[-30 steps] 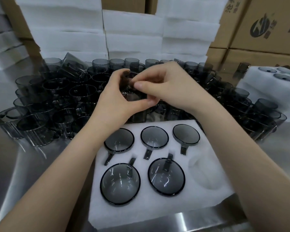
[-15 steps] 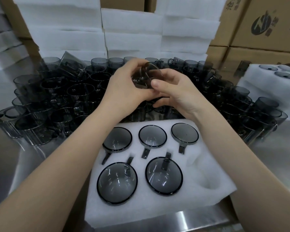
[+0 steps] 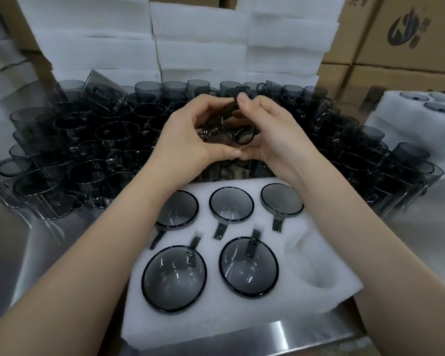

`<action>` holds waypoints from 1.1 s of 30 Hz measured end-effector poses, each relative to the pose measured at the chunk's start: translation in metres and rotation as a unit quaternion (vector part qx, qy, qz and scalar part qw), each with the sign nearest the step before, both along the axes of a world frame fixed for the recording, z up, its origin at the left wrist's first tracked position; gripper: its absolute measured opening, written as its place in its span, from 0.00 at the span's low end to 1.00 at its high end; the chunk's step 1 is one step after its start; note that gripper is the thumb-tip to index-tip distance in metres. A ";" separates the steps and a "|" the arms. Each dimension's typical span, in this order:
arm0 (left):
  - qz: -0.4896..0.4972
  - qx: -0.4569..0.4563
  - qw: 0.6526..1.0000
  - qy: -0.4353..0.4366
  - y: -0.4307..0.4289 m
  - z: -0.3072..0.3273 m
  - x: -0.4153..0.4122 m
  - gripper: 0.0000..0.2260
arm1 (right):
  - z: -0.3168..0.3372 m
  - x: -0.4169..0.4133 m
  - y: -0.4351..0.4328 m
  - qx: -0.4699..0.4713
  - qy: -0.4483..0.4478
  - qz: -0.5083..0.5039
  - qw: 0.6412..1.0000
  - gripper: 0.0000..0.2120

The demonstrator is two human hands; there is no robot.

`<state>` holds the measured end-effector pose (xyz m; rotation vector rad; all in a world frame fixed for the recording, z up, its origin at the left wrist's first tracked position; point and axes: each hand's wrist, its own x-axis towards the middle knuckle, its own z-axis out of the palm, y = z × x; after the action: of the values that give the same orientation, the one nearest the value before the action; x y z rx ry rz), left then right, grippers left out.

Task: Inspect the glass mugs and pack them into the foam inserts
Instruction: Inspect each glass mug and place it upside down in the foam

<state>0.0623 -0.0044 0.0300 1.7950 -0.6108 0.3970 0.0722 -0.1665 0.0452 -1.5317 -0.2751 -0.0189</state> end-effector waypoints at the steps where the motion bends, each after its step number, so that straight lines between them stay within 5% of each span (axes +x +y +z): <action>1: 0.004 -0.007 1.000 0.003 0.001 0.000 0.000 0.28 | 0.000 0.001 -0.001 0.013 0.012 0.018 1.000 0.12; 4: 0.029 -0.026 0.999 0.004 0.003 0.001 -0.001 0.28 | 0.001 0.002 -0.007 0.065 0.060 0.094 0.992 0.09; 9: 0.053 -0.081 0.995 0.027 0.006 -0.001 0.000 0.26 | -0.001 0.001 -0.010 0.099 0.057 0.174 0.978 0.17; 16: 0.065 -0.022 0.998 -0.002 -0.001 0.001 -0.005 0.23 | -0.002 -0.003 0.003 -0.059 -0.038 0.035 0.997 0.21; 21: 0.092 0.089 0.991 -0.037 -0.007 0.003 -0.009 0.30 | -0.002 -0.003 0.007 -0.120 -0.086 -0.078 0.986 0.19; 27: 0.147 0.132 0.976 -0.095 -0.008 0.005 -0.010 0.30 | -0.001 0.005 0.001 0.020 0.004 -0.080 0.997 0.17; 33: 0.079 -0.098 0.992 -0.021 -0.006 0.005 -0.012 0.23 | -0.003 0.007 -0.007 0.087 0.038 0.120 0.988 0.17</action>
<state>0.0500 -0.0107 0.0347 1.6539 -0.4426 0.5849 0.0788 -0.1739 0.0419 -1.3143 -0.3851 0.2009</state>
